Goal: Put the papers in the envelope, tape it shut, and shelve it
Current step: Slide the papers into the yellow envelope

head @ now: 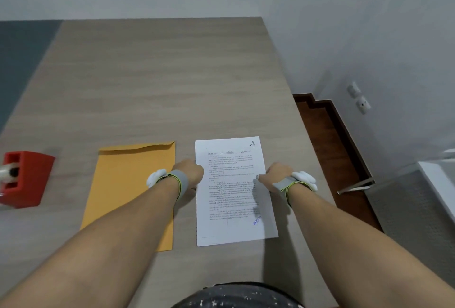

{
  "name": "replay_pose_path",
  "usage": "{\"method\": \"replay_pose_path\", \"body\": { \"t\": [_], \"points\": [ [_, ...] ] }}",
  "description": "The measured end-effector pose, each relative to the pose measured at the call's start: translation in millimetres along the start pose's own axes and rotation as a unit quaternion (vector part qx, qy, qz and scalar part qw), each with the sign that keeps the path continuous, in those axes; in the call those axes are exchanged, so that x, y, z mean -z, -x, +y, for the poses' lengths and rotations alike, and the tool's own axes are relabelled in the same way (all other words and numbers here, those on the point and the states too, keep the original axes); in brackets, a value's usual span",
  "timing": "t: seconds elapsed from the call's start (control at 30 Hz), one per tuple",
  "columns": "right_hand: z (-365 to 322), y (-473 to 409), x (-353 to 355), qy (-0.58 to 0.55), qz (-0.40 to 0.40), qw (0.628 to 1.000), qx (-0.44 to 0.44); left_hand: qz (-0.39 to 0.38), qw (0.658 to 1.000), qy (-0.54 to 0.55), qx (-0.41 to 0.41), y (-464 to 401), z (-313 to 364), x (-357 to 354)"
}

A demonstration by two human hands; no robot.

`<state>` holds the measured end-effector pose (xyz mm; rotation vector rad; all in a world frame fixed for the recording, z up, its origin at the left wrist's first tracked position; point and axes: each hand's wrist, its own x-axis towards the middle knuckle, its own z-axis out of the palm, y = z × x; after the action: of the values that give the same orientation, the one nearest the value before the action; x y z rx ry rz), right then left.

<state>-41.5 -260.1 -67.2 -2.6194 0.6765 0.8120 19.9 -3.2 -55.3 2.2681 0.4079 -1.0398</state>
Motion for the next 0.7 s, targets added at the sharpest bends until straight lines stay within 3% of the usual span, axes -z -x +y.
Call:
{"method": "replay_pose_path", "body": {
  "t": [0.2, 0.5, 0.6, 0.7],
  "points": [
    [-0.2, -3.7, 3.7, -0.094, -0.048, 0.993, -0.049, -0.010, 0.988, 0.150, 0.033, -6.3, -2.1, -0.7],
    [-7.1, 4.5, 2.5, -0.097, -0.094, 0.991, -0.010, -0.036, 0.974, 0.217, 0.061, -1.7, -4.1, -1.0],
    [-7.8, 6.7, 8.2, -0.142, -0.083, 0.986, 0.011, -0.043, 0.960, 0.267, 0.073, 8.3, -3.0, 3.3],
    [1.0, 3.7, 9.9, -0.217, -0.079, 0.972, 0.038, -0.028, 0.972, 0.232, 0.033, 14.3, -3.8, 9.9]
  ]
}}
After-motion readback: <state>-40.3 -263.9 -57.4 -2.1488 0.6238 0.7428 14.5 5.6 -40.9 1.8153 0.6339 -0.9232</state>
